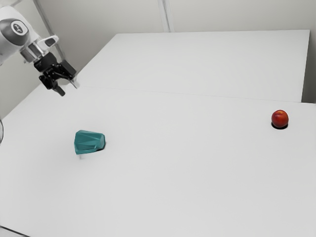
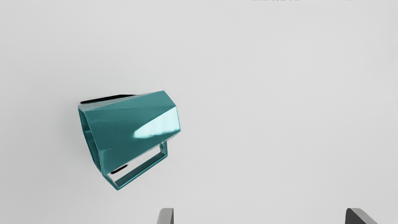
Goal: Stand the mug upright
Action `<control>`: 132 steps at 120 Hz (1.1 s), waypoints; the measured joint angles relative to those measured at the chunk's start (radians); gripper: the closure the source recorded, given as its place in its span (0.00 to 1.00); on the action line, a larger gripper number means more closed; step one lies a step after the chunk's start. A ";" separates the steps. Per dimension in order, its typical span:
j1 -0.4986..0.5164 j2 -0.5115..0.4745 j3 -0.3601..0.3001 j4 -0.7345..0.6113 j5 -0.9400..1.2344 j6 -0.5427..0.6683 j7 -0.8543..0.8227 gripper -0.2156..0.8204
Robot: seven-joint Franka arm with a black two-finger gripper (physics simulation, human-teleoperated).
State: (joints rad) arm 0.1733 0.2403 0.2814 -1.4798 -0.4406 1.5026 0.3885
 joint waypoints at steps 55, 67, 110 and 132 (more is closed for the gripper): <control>0.142 0.138 0.030 -0.205 -0.256 0.063 0.237 0.21; 0.154 0.178 0.030 -0.212 -0.292 0.093 0.284 0.21; 0.167 0.228 0.017 -0.315 -0.448 0.129 0.406 0.21; 0.167 0.223 -0.001 -0.327 -0.504 0.128 0.448 0.42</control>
State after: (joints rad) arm 0.3403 0.4636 0.2804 -1.8065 -0.9441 1.6307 0.8365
